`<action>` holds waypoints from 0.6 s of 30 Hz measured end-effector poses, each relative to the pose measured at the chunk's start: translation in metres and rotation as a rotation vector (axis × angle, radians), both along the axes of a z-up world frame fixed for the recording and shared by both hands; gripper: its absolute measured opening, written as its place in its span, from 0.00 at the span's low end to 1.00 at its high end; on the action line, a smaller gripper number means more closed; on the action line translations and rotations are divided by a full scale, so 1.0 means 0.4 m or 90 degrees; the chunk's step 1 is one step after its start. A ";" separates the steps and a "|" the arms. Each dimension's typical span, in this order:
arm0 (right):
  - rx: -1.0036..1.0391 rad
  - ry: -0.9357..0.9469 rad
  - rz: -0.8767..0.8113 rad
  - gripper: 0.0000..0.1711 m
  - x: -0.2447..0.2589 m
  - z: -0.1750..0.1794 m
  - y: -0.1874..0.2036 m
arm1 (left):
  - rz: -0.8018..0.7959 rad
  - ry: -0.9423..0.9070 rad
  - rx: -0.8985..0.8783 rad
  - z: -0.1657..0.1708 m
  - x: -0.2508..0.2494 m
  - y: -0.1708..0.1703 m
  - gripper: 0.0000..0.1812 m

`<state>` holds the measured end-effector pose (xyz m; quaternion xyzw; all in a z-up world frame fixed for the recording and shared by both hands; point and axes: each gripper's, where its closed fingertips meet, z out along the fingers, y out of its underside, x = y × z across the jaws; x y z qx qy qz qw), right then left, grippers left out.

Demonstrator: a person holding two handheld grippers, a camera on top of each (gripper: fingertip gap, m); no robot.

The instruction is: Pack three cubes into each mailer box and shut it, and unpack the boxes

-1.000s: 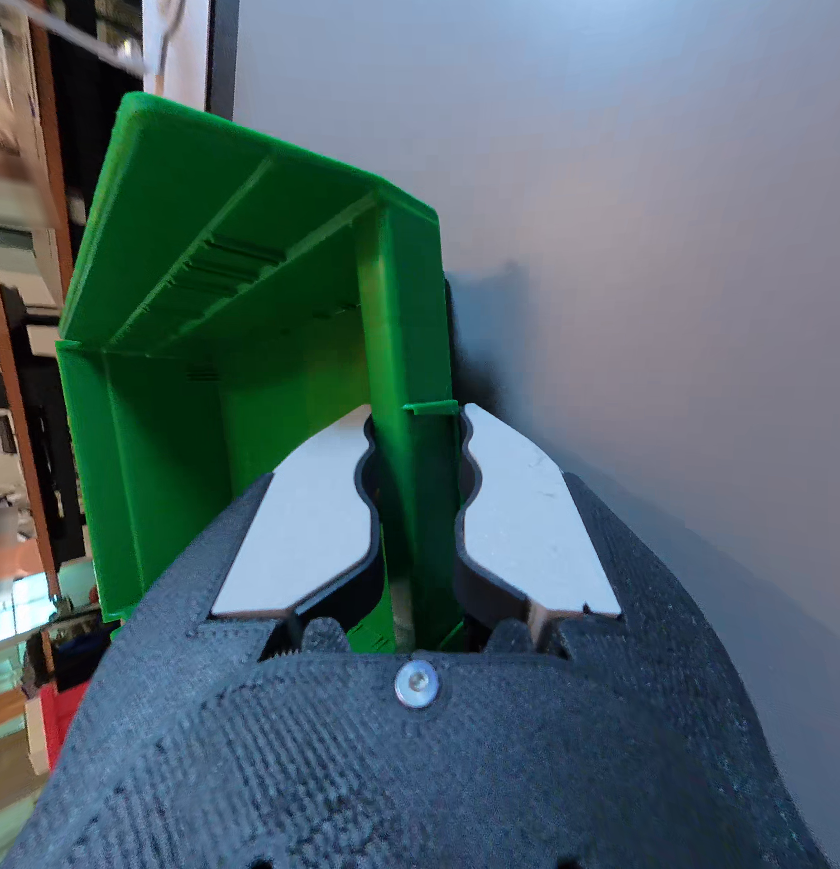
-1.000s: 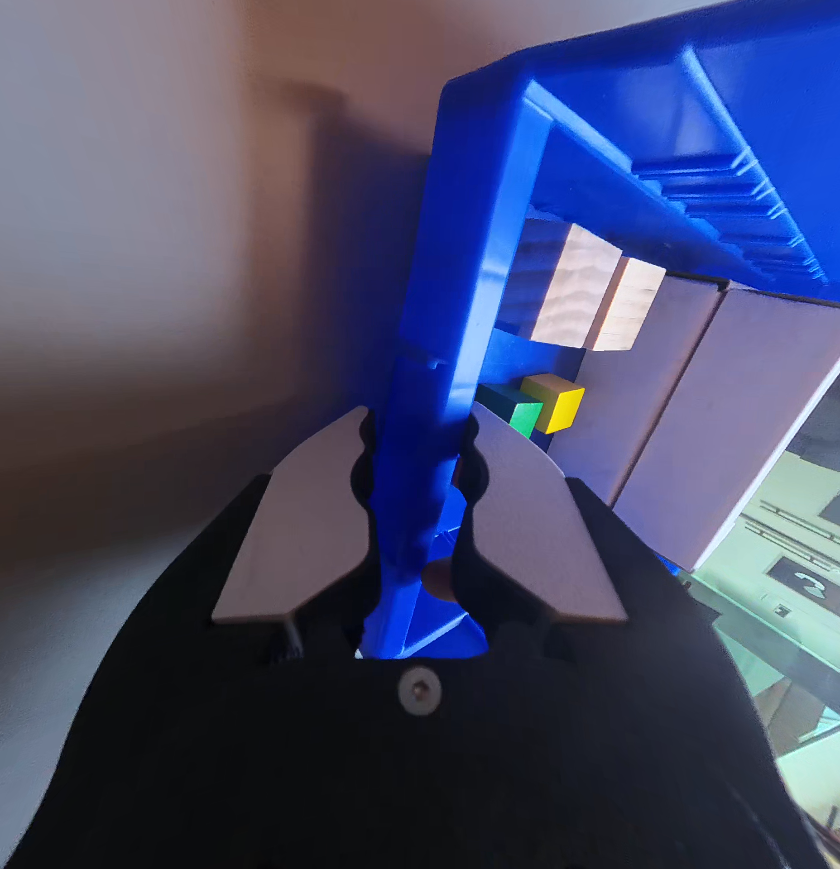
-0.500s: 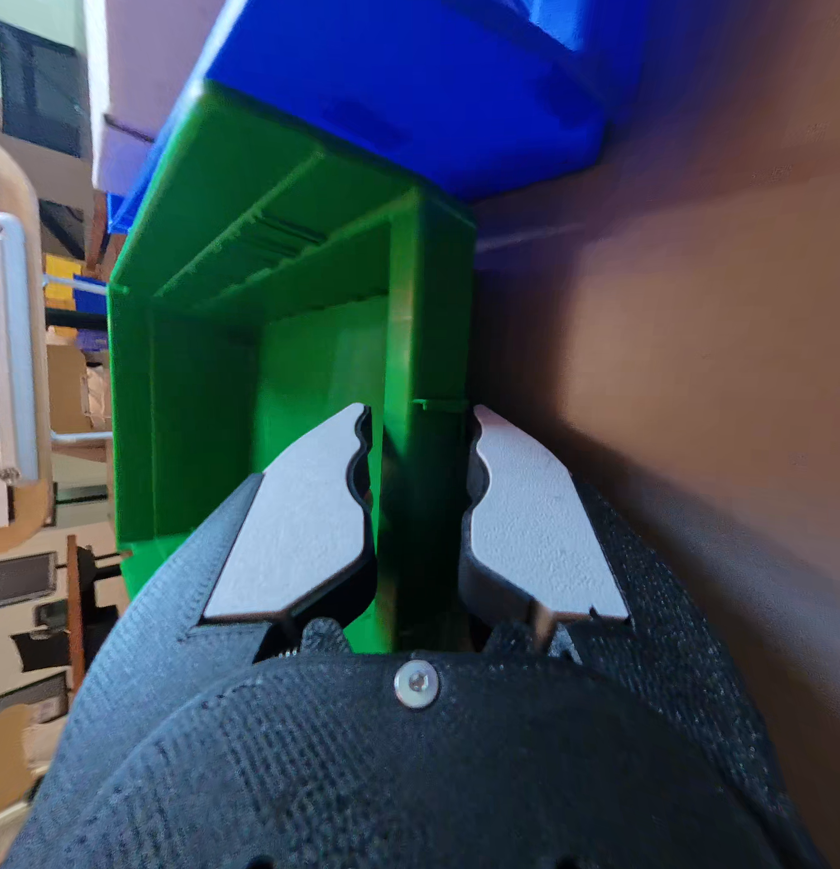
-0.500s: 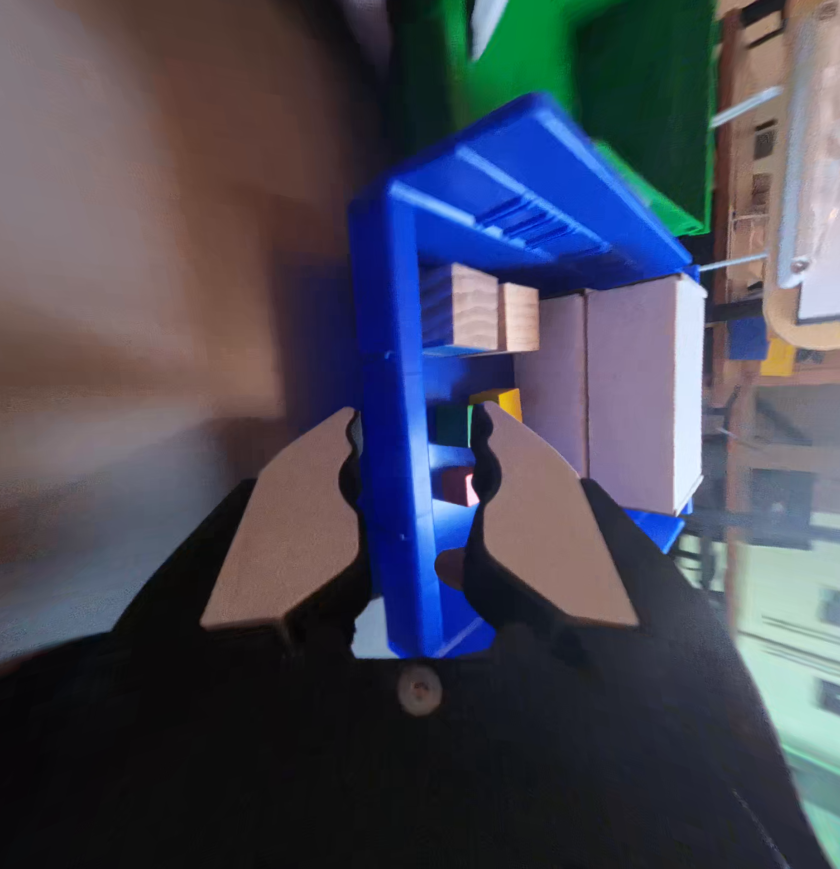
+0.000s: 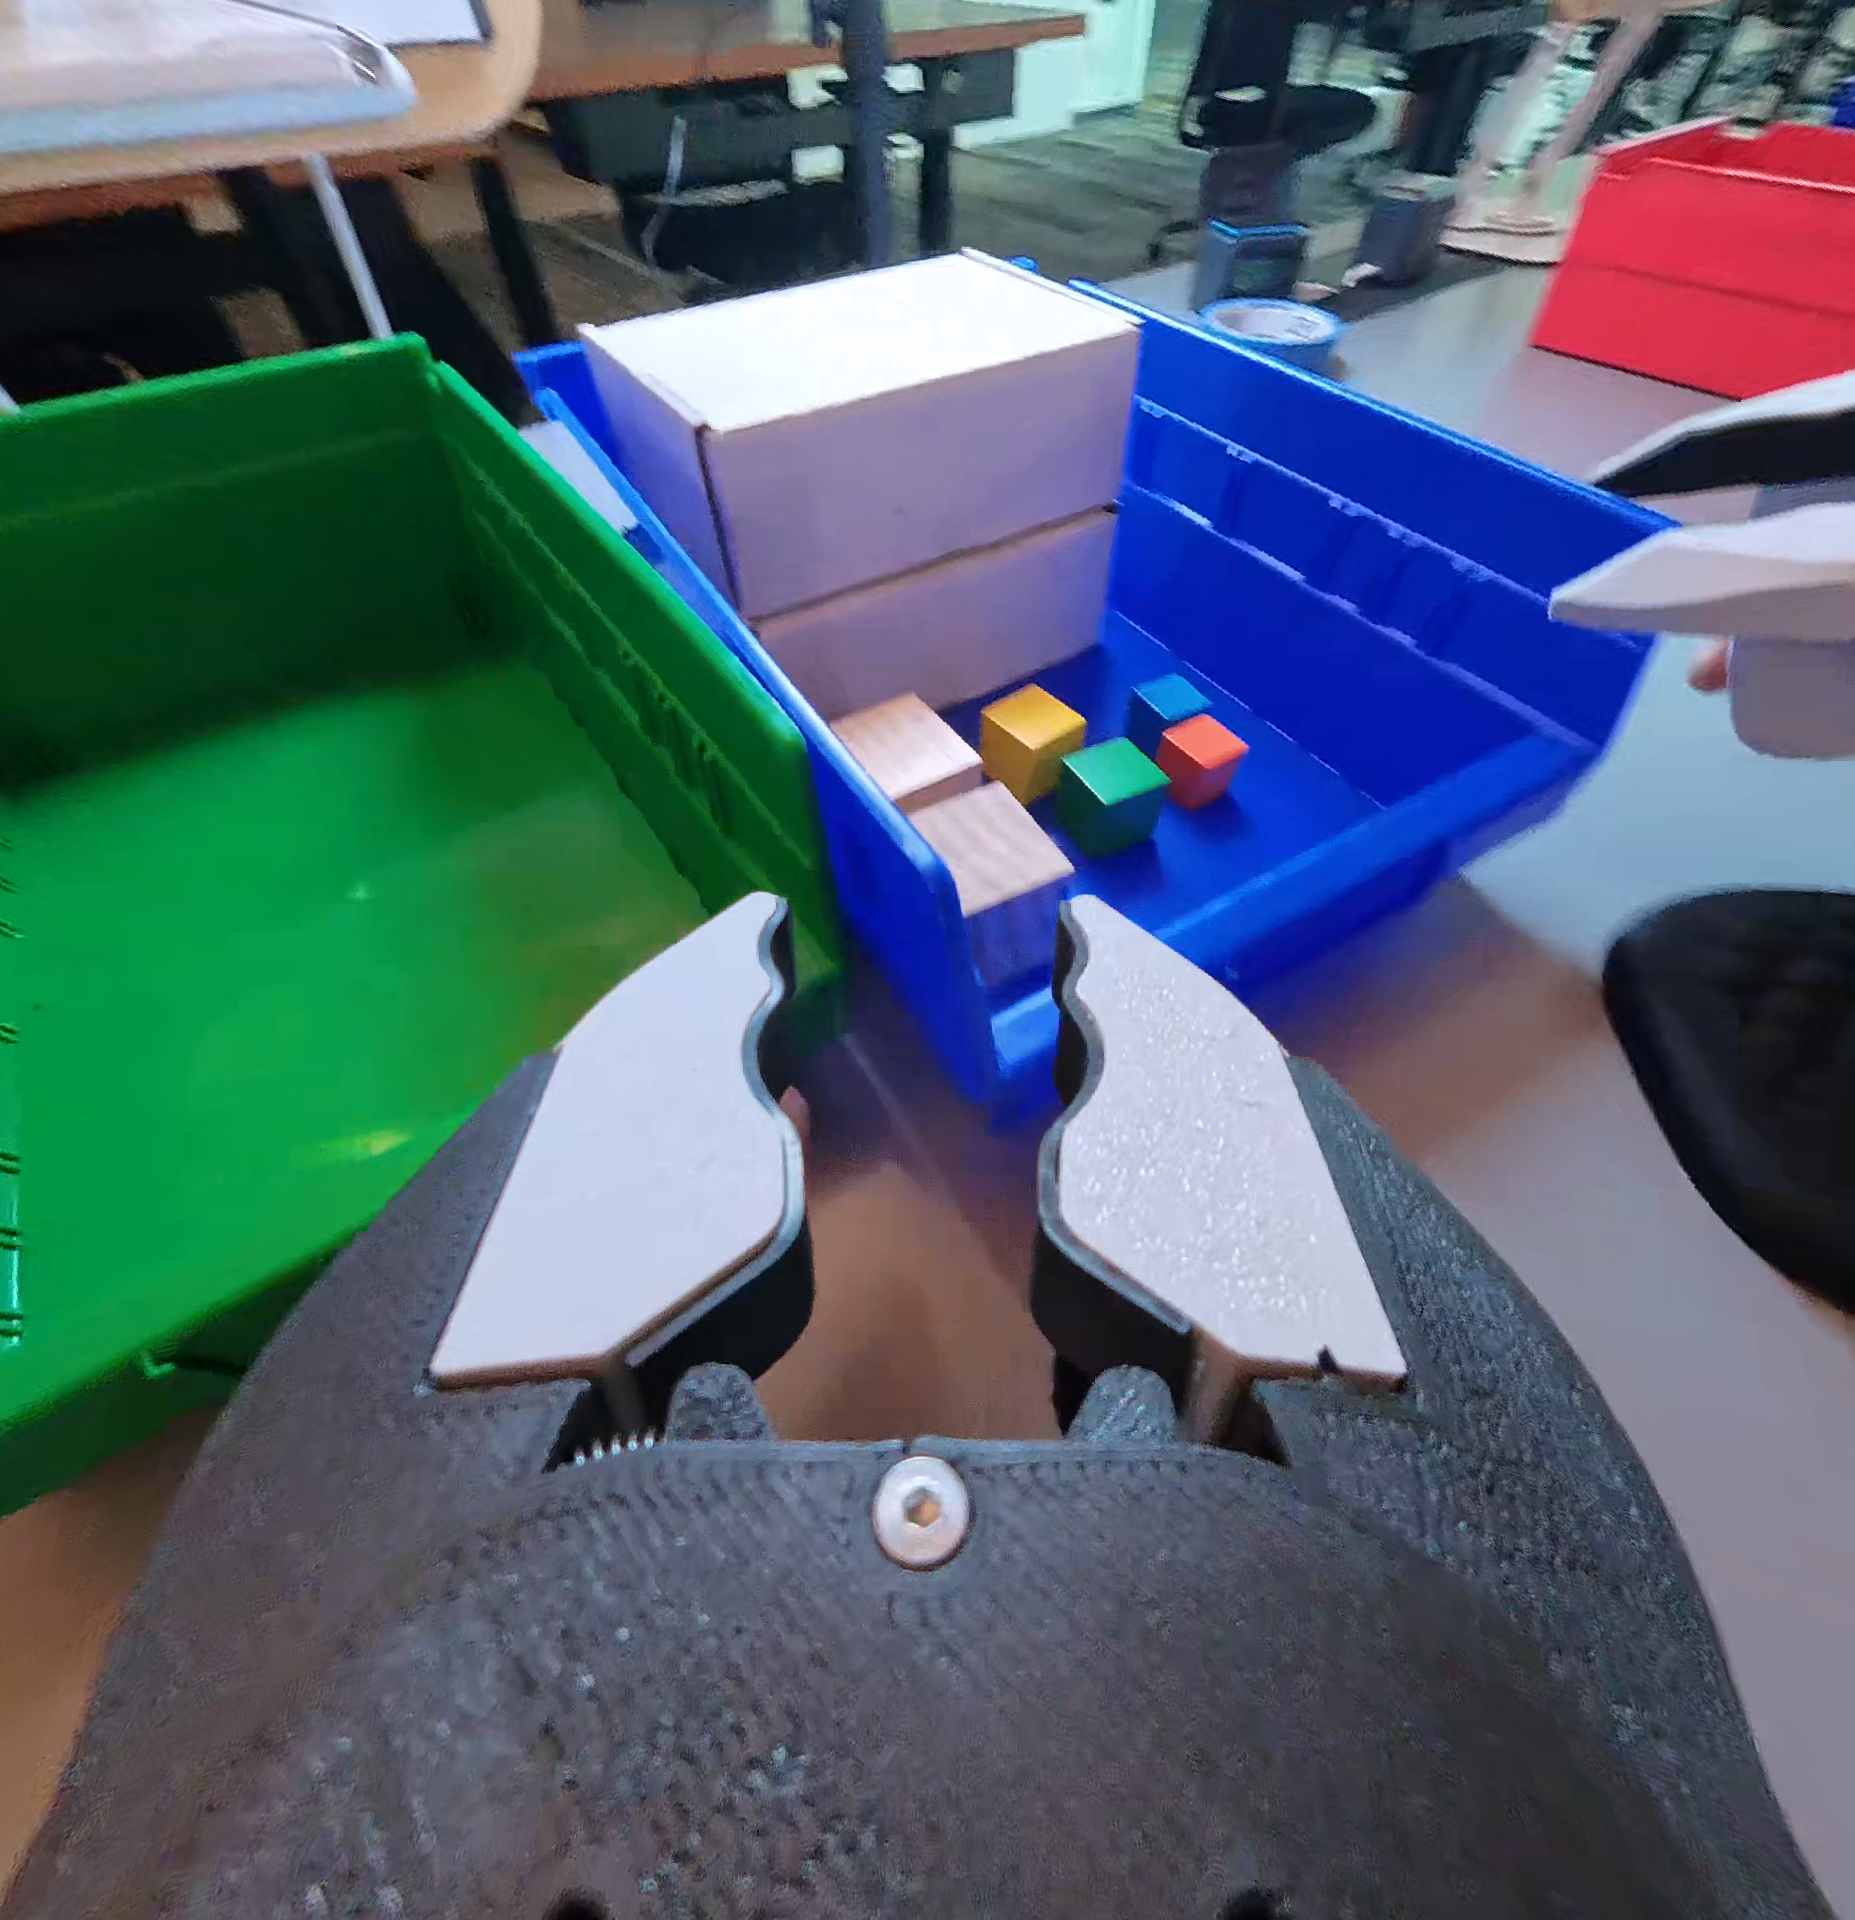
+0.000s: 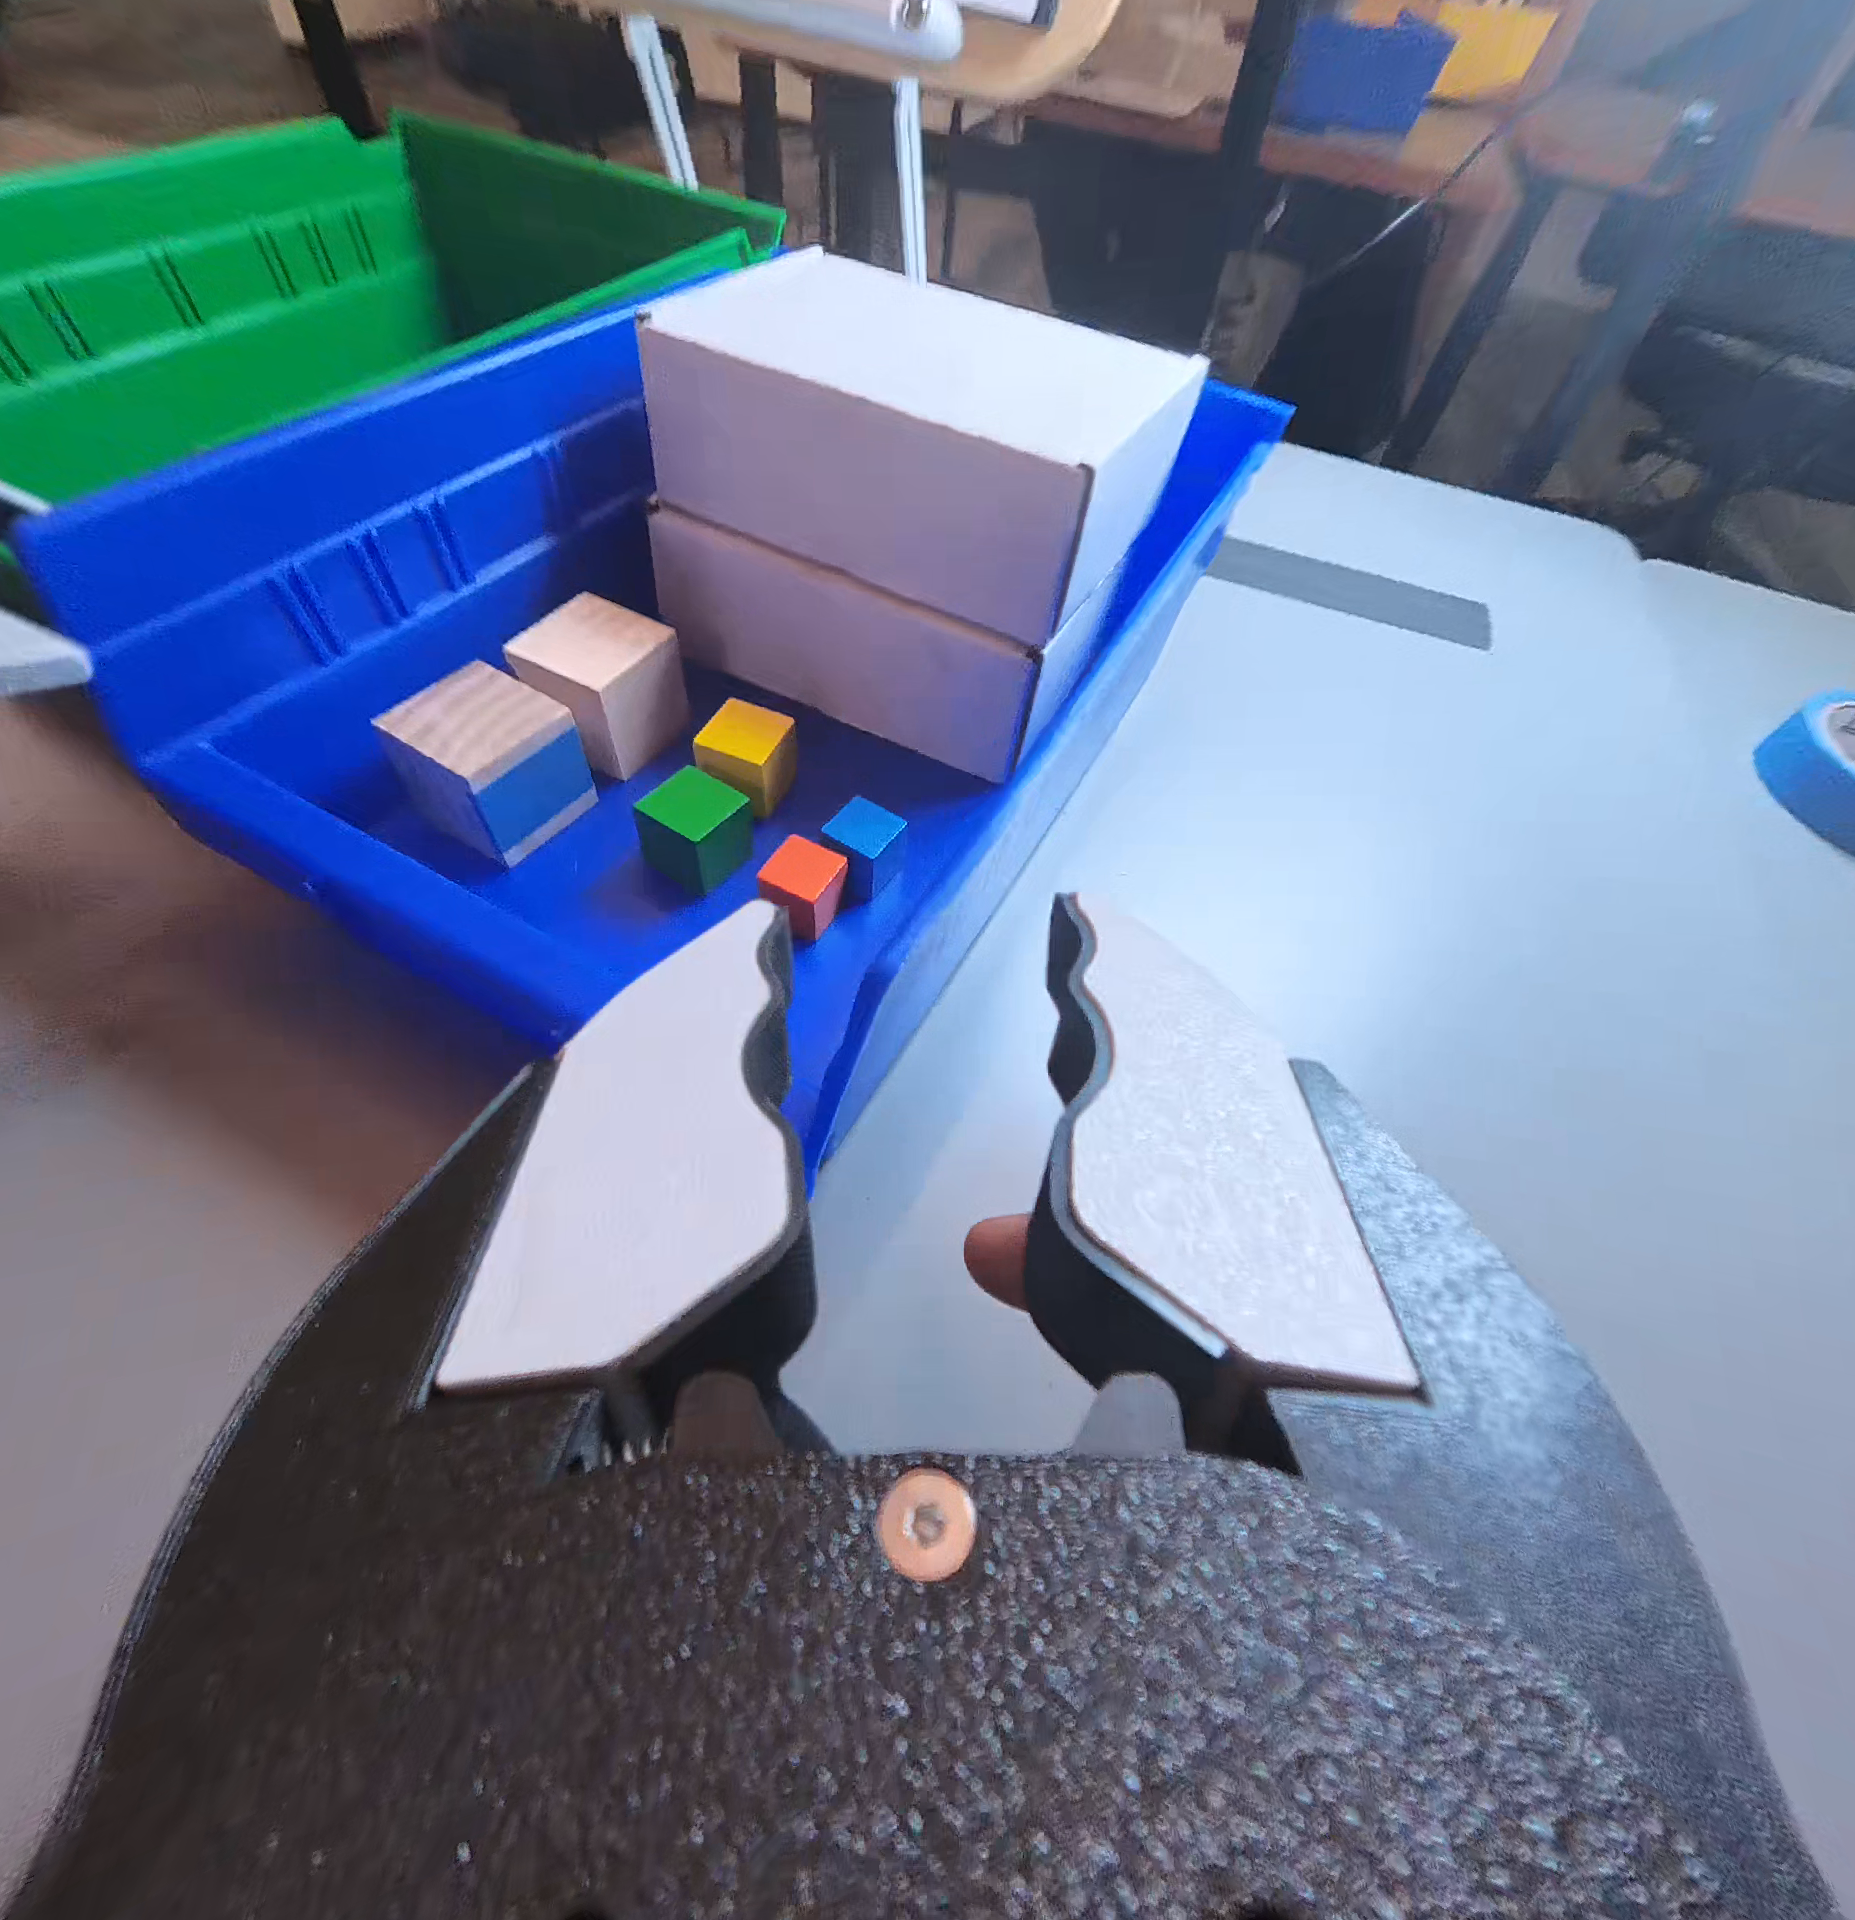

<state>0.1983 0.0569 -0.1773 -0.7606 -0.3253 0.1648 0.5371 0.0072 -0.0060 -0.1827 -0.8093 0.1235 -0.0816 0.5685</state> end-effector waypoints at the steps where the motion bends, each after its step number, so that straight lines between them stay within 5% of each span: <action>1: -0.003 -0.019 0.009 0.24 -0.013 -0.012 0.011 | 0.012 0.004 0.001 -0.005 0.007 0.019 0.24; 5: 0.037 -0.079 -0.023 0.13 -0.019 -0.043 0.053 | 0.058 0.049 0.017 -0.023 0.021 0.073 0.07; 9: 0.095 -0.101 -0.027 0.06 0.012 -0.016 0.036 | 0.046 0.079 0.051 -0.005 0.037 0.082 0.06; 14: 0.174 -0.076 -0.060 0.05 0.042 0.069 -0.022 | -0.010 0.084 0.115 0.088 0.069 0.028 0.06; 18: 0.261 -0.017 -0.055 0.04 0.023 0.215 -0.097 | 0.003 0.100 0.208 0.244 0.045 -0.063 0.06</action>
